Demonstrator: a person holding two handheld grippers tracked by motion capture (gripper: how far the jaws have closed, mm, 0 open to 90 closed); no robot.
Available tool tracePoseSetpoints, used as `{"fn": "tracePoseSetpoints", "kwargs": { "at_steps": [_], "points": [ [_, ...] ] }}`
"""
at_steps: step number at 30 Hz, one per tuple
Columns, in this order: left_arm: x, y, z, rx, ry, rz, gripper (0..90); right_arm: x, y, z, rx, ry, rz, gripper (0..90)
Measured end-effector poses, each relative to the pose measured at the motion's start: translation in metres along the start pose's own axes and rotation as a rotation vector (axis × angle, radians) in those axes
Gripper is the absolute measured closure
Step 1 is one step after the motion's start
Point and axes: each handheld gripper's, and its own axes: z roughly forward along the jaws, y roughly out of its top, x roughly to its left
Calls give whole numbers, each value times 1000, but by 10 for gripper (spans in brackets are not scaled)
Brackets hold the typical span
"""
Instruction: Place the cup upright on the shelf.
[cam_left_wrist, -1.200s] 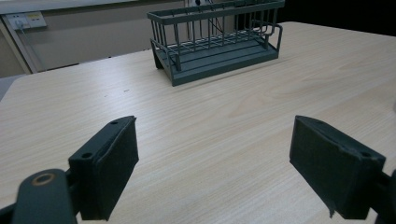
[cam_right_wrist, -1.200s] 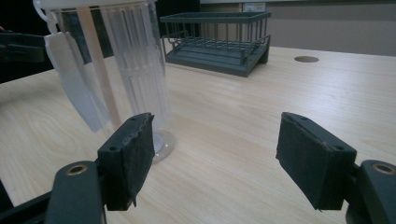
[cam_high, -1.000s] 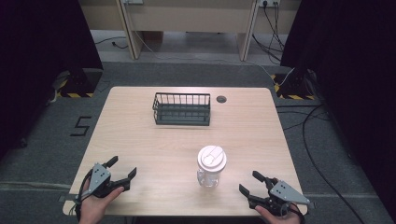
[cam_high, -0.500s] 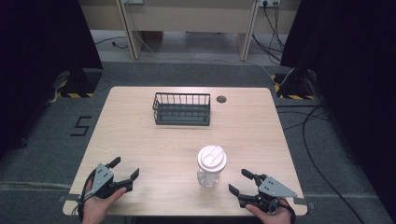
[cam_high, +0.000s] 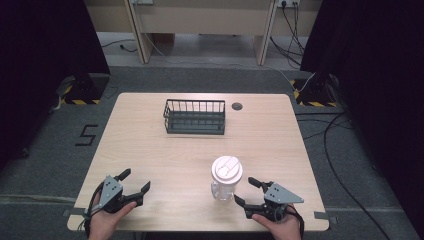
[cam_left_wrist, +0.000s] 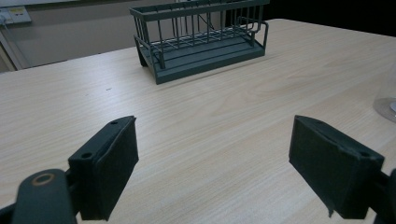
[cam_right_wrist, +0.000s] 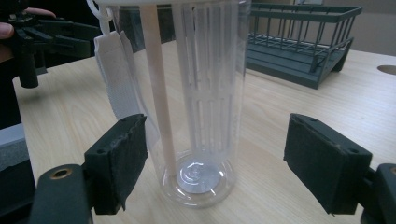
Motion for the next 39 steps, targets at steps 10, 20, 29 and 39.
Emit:
{"fn": "tracePoseSetpoints", "kwargs": {
  "at_steps": [10, 20, 29, 39],
  "points": [
    [0, 0, 0, -1, -6, -3, 152, 5, 0, 21, 30, 19, -4, 176],
    [-1, 0, 0, -3, -9, -2, 154, 8, 0, 38, 53, 36, -12, 157],
    [-1, 0, 0, -4, -12, -4, 156, 7, 1, 52, 46, 41, -12, 154],
    [-1, 0, 0, -4, -17, -2, 158, 7, 1, 58, 34, 50, -11, 161]
  ]
}}
